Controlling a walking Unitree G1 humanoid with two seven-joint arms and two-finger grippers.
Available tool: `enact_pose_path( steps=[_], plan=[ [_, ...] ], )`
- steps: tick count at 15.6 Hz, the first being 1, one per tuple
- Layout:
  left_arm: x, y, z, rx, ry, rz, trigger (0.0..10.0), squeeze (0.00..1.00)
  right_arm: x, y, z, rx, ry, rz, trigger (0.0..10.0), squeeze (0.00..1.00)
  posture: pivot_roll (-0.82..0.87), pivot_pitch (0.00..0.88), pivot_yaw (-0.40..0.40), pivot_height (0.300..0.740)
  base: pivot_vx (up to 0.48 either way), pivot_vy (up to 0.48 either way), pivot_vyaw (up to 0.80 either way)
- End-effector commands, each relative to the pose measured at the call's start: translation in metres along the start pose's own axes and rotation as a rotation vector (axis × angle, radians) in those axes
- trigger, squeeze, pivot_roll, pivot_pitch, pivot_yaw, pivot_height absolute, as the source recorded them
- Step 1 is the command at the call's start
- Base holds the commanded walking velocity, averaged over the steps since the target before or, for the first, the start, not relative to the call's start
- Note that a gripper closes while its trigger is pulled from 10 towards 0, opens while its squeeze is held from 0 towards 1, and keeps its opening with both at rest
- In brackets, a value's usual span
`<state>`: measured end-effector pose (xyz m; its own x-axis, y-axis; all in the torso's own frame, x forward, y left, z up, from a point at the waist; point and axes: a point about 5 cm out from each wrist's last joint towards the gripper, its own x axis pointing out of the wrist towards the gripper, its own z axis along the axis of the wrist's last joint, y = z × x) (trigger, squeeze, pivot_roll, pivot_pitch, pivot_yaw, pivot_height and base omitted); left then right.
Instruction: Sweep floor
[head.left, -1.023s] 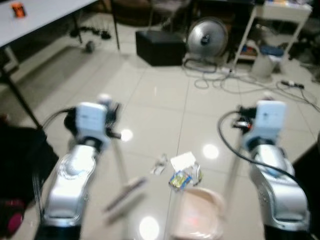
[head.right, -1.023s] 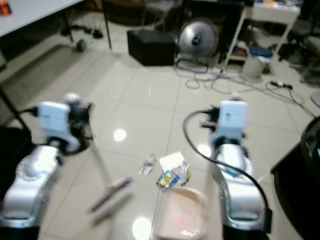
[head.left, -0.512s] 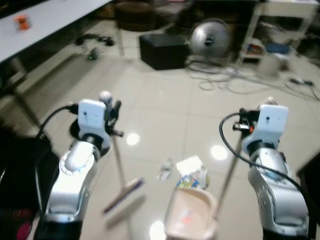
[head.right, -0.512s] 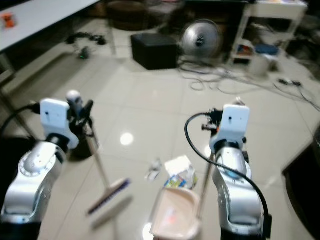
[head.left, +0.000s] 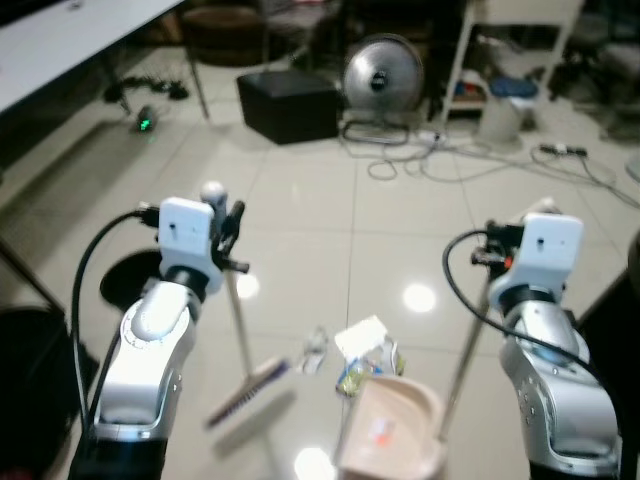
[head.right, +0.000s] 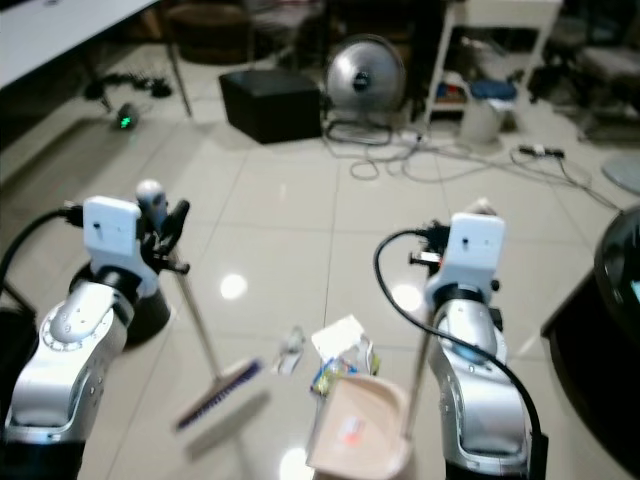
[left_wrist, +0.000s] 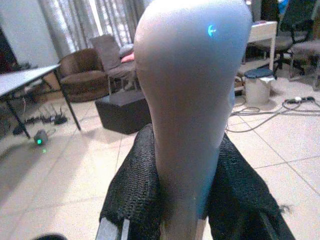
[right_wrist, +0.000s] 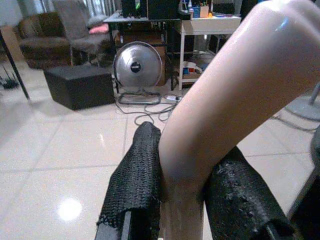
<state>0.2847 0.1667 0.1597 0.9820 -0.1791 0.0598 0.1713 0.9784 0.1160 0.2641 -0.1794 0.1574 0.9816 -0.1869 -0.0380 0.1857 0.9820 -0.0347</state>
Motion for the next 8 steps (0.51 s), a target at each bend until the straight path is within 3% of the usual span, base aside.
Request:
enact_pose_path(
  steps=[1, 8],
  plan=[
    [0.0034, -0.0062, 0.0085, -0.002, -0.042, -0.027, 10.0, 0.0, 0.0001, -0.0085, 0.0092, -0.026, -0.049, -0.035, 10.0, 0.0, 0.03, 0.0, 0.052, 0.74, 0.341, 0.0, 0.0],
    [0.0027, -0.0064, 0.0057, -0.003, -0.037, -0.02, 10.0, 0.0, 0.0023, -0.007, 0.006, -0.059, -0.063, -0.026, 10.0, 0.0, 0.03, 0.0, 0.048, 0.74, 0.341, 0.0, 0.0]
  ],
)
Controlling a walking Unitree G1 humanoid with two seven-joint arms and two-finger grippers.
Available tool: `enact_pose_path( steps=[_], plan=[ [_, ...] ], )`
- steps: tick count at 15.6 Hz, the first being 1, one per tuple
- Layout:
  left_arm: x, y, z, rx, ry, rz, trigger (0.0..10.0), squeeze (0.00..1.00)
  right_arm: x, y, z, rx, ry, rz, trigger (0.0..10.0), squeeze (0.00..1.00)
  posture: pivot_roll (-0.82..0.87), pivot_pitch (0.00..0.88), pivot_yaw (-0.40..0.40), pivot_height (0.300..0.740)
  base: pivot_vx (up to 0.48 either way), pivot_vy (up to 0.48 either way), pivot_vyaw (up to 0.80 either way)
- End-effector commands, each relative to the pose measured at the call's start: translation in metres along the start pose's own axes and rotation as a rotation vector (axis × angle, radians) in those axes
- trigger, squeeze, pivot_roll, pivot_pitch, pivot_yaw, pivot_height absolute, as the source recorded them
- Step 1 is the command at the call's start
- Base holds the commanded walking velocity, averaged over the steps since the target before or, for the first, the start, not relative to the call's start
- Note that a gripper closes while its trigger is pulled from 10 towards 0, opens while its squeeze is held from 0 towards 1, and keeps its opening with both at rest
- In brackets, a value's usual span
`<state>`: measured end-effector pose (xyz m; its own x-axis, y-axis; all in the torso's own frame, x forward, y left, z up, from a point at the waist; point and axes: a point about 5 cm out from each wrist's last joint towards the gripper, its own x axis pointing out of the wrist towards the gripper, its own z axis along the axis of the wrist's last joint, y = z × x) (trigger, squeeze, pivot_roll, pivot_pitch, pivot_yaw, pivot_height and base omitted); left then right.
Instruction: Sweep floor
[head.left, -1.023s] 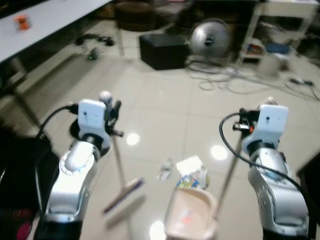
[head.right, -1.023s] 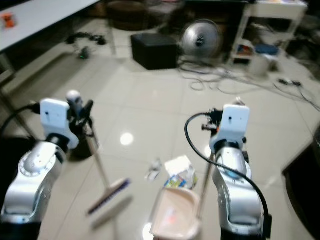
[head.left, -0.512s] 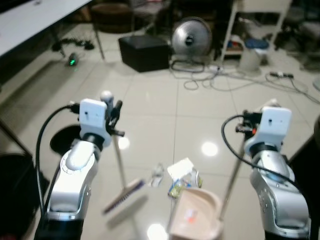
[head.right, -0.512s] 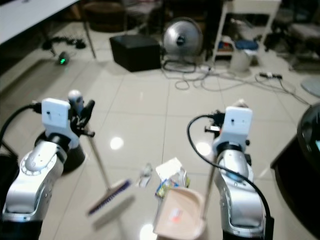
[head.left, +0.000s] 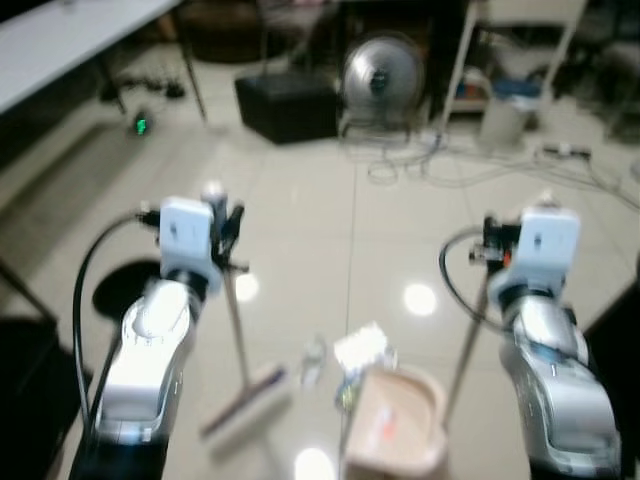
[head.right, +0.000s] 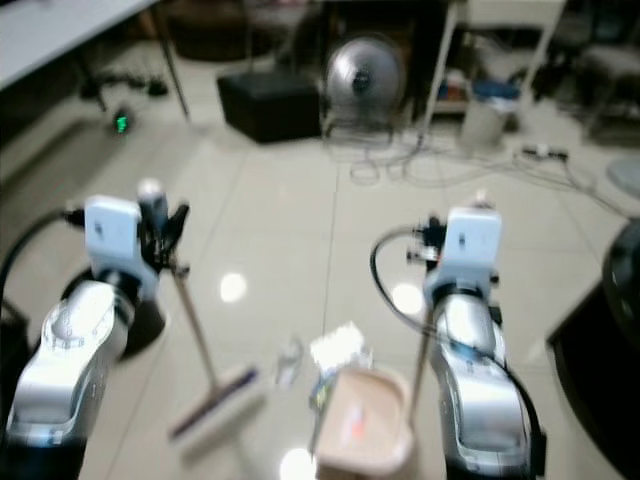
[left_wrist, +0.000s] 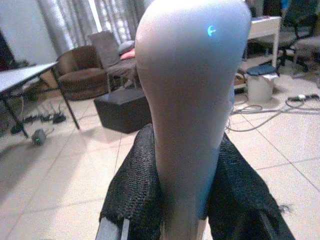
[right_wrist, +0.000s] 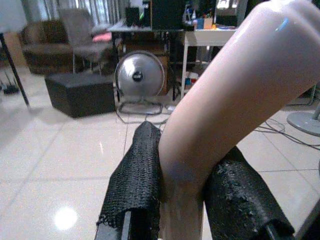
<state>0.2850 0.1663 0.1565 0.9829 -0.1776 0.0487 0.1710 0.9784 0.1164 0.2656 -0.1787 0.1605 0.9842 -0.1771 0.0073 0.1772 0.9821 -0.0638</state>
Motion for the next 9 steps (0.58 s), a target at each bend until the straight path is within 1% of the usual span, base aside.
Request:
enact_pose_path(
  steps=[1, 2, 3, 4, 7, 9],
  plan=[
    [0.003, -0.006, 0.009, -0.003, -0.048, -0.019, 10.0, 0.0, 0.001, -0.009, 0.0, -0.046, -0.015, -0.045, 10.0, 0.0, 0.03, 0.0, 0.05, 0.74, 0.341, 0.0, 0.0],
    [0.003, -0.005, 0.009, -0.004, -0.047, -0.018, 10.0, 0.0, 0.002, -0.01, -0.001, -0.065, -0.019, -0.057, 10.0, 0.0, 0.03, 0.0, 0.052, 0.74, 0.341, 0.0, 0.0],
    [0.004, -0.004, 0.008, -0.001, -0.046, -0.01, 10.0, 0.0, 0.003, -0.01, -0.003, -0.116, -0.043, -0.08, 10.0, 0.0, 0.03, 0.0, 0.055, 0.74, 0.341, 0.0, 0.0],
    [0.004, -0.003, 0.008, 0.001, -0.047, -0.003, 10.0, 0.0, 0.005, -0.009, -0.003, -0.135, -0.066, -0.088, 10.0, 0.0, 0.03, 0.0, 0.056, 0.74, 0.337, 0.0, 0.0],
    [0.004, -0.002, 0.006, 0.009, -0.041, 0.014, 10.0, 0.0, 0.005, -0.005, -0.007, -0.098, -0.089, -0.019, 10.0, 0.0, 0.03, 0.0, 0.063, 0.74, 0.339, 0.0, 0.0],
    [0.004, -0.001, 0.005, 0.014, -0.038, 0.021, 10.0, 0.0, 0.008, -0.005, -0.011, -0.095, -0.095, 0.0, 10.0, 0.0, 0.04, 0.0, 0.066, 0.74, 0.341, 0.0, 0.0]
  ],
)
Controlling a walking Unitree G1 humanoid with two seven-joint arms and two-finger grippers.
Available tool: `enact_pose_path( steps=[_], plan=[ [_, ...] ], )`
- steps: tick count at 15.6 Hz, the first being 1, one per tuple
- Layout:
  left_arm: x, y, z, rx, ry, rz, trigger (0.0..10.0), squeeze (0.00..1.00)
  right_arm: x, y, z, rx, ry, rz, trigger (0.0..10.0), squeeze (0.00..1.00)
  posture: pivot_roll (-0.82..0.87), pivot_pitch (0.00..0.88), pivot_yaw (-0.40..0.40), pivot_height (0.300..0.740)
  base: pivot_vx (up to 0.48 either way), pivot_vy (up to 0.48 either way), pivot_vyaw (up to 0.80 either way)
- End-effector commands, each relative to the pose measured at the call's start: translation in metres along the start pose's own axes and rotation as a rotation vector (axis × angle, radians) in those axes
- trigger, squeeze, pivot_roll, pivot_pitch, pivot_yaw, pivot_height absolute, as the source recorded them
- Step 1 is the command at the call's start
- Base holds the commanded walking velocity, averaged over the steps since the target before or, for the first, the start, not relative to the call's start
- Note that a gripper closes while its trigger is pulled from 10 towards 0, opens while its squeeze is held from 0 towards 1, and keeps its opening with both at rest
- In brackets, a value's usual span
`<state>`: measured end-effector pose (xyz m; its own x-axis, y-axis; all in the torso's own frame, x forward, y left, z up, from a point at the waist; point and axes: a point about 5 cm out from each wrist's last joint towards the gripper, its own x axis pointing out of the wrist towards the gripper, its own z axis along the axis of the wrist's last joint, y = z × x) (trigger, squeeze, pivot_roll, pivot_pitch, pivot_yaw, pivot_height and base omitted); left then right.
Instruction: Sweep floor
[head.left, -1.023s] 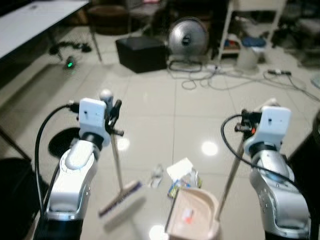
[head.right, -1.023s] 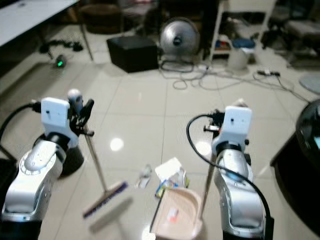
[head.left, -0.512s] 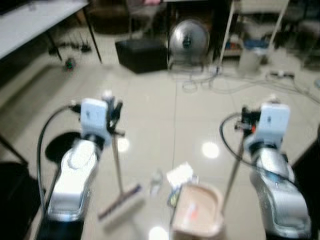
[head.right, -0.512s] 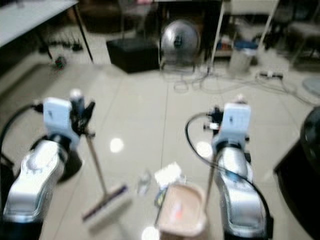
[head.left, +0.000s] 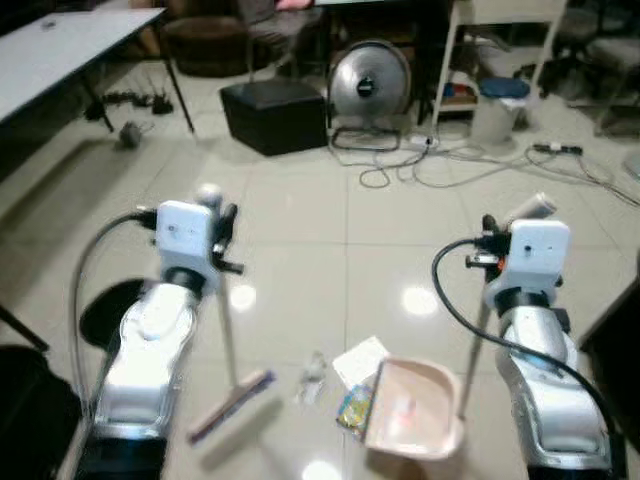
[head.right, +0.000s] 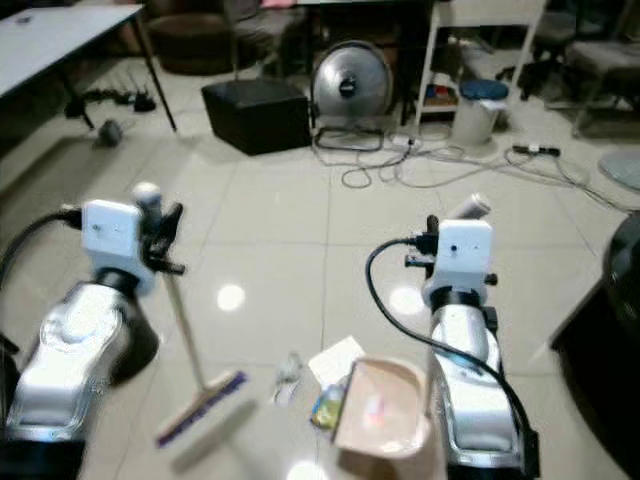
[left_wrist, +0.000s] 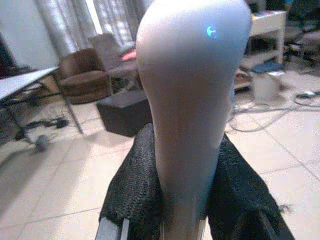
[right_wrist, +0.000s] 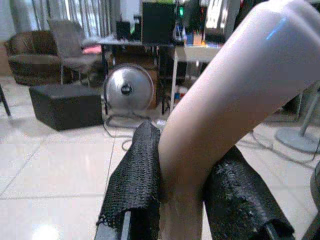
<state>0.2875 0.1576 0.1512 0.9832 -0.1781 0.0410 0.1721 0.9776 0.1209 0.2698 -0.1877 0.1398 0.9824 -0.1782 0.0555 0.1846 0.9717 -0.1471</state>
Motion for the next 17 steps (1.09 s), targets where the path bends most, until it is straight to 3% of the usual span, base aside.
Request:
enact_pose_path(
  steps=[1, 9, 15, 17],
  plan=[
    [0.001, 0.008, 0.009, 0.012, -0.045, 0.026, 10.0, 0.0, 0.005, 0.002, 0.008, -0.016, -0.058, 0.009, 10.0, 0.0, 0.04, 0.0, 0.068, 0.74, 0.341, 0.0, 0.0],
    [0.001, 0.013, 0.001, 0.003, -0.022, 0.061, 10.0, 0.0, 0.026, 0.018, -0.002, -0.104, -0.118, 0.079, 10.0, 0.0, 0.07, 0.069, 0.091, 0.74, 0.331, 0.0, 0.0],
    [0.015, 0.019, -0.023, -0.05, 0.006, 0.161, 10.0, 0.0, 0.033, 0.025, -0.012, -0.106, -0.122, 0.06, 10.0, 0.0, 0.08, 0.174, 0.093, 0.74, 0.0, 0.0, 0.0],
    [0.016, 0.019, -0.027, -0.071, -0.013, 0.222, 10.0, 0.0, 0.03, 0.025, -0.017, -0.15, -0.14, 0.069, 10.0, 0.0, 0.07, 0.201, 0.122, 0.74, 0.0, 0.0, 0.0]
  ],
)
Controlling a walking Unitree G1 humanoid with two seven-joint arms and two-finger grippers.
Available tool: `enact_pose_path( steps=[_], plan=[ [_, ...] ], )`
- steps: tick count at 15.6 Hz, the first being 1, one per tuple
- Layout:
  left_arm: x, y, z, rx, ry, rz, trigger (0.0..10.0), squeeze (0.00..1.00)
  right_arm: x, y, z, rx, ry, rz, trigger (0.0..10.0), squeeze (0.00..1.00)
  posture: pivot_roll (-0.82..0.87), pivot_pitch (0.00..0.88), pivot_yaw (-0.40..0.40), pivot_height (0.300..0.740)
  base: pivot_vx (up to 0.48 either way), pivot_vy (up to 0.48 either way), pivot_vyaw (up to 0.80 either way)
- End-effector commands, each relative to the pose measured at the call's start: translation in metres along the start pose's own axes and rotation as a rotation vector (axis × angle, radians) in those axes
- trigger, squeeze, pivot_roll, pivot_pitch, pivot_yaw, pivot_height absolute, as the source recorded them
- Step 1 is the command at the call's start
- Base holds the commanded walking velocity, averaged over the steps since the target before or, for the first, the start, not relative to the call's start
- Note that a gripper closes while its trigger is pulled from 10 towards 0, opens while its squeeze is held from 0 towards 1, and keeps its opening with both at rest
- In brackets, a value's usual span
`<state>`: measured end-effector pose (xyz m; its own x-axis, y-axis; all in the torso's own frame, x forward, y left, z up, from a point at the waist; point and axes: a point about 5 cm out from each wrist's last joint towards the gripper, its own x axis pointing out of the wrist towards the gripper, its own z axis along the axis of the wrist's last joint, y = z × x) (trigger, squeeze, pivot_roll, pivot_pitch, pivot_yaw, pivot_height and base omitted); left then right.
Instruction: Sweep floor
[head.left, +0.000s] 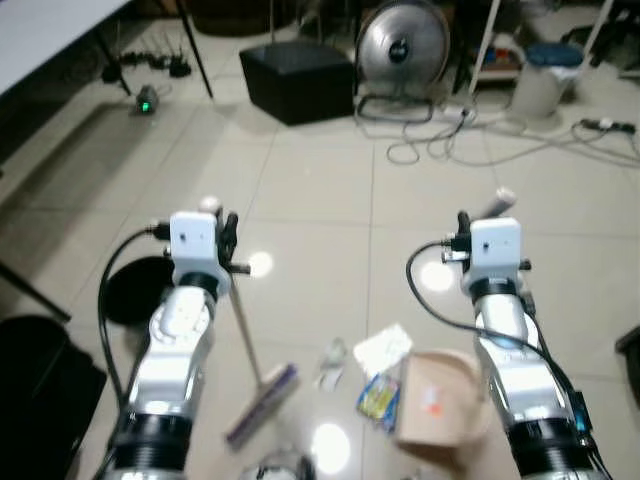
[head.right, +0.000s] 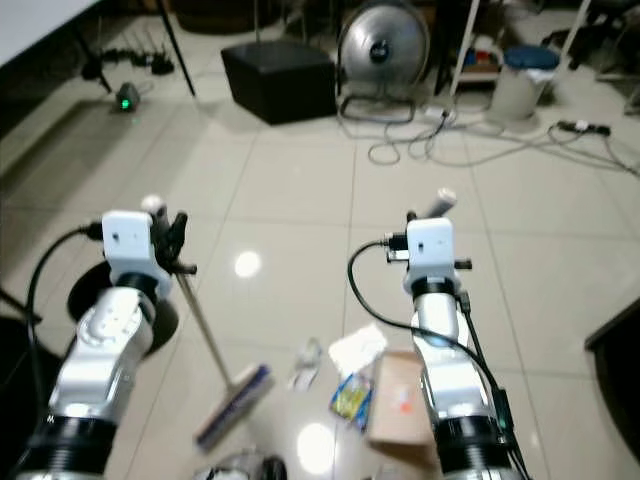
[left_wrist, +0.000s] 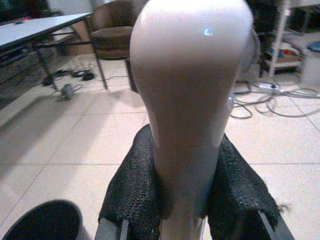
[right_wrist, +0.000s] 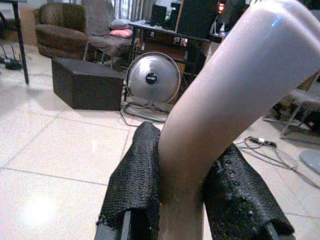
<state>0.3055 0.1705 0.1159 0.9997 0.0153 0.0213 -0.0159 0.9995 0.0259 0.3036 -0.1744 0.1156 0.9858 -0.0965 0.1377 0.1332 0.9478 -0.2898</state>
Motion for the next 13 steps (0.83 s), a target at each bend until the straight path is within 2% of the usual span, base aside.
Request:
enact_pose_path(
  steps=[1, 5, 8, 9, 11, 13],
  plan=[
    [0.004, 0.005, 0.008, 0.018, -0.061, 0.037, 10.0, 0.0, 0.0, 0.002, 0.003, -0.016, -0.035, -0.003, 10.0, 0.0, 0.07, 0.206, 0.125, 0.74, 0.0, 0.0, 0.0],
    [0.004, -0.005, 0.005, -0.047, -0.14, 0.053, 10.0, 0.0, -0.01, 0.004, 0.0, -0.073, -0.07, -0.007, 10.0, 0.0, 0.05, 0.249, 0.135, 0.74, 0.0, 0.0, 0.0],
    [0.01, -0.018, 0.004, -0.11, -0.191, 0.058, 10.0, 0.0, -0.014, 0.022, -0.003, -0.127, -0.116, 0.017, 10.0, 0.0, 0.07, 0.277, 0.142, 0.74, 0.0, 0.0, 0.0],
    [0.011, -0.019, 0.004, -0.124, -0.196, 0.065, 10.0, 0.0, -0.013, 0.024, -0.003, -0.12, -0.118, 0.012, 10.0, 0.0, 0.07, 0.278, 0.143, 0.74, 0.0, 0.0, 0.0],
    [0.017, -0.022, 0.0, -0.16, -0.201, 0.094, 10.0, 0.0, -0.009, 0.038, -0.004, -0.075, -0.114, 0.005, 10.0, 0.0, 0.08, 0.28, 0.148, 0.74, 0.0, 0.0, 0.0],
    [0.018, -0.028, -0.007, -0.14, -0.182, 0.09, 10.0, 0.0, -0.008, 0.051, -0.008, -0.066, -0.082, 0.019, 10.0, 0.0, 0.09, 0.282, 0.15, 0.74, 0.0, 0.0, 0.0]
  ],
)
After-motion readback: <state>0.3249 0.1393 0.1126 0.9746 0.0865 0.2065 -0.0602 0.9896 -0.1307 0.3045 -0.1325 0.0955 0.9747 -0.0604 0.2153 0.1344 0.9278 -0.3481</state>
